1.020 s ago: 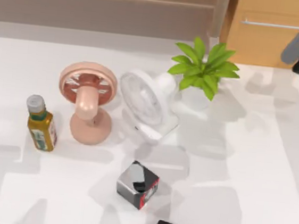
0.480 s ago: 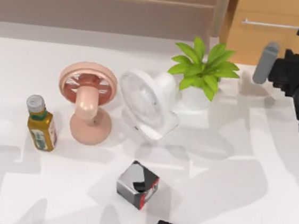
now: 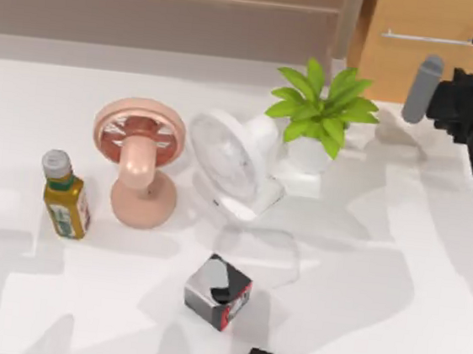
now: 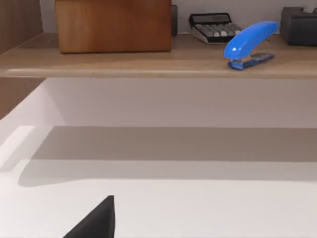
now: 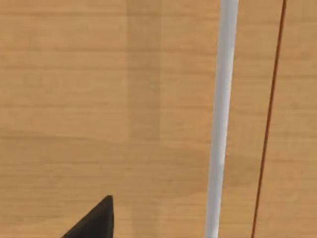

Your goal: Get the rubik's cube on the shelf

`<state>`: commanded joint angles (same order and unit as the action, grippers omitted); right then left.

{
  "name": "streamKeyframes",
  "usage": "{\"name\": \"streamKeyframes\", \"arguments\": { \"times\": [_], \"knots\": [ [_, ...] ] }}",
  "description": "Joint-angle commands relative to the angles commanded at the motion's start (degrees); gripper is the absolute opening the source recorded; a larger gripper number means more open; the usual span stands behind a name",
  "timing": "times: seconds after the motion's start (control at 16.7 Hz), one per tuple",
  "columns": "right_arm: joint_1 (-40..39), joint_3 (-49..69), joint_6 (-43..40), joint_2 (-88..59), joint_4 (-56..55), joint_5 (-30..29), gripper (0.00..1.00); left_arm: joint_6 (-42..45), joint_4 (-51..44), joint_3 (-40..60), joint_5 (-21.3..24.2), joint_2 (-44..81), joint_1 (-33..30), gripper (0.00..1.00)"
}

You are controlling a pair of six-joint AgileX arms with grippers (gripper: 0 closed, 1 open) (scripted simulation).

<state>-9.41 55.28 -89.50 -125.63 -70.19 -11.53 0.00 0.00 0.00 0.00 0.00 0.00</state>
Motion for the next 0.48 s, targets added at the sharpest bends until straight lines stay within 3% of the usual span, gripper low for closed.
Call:
{"name": "streamKeyframes", "arguments": {
  "times": [0.48],
  "knots": [
    [0.3,4.9,0.0,-2.8,2.0,0.3,1.00,0.0,0.0,0.0,0.0,0.0,0.0,1.00]
  ]
}}
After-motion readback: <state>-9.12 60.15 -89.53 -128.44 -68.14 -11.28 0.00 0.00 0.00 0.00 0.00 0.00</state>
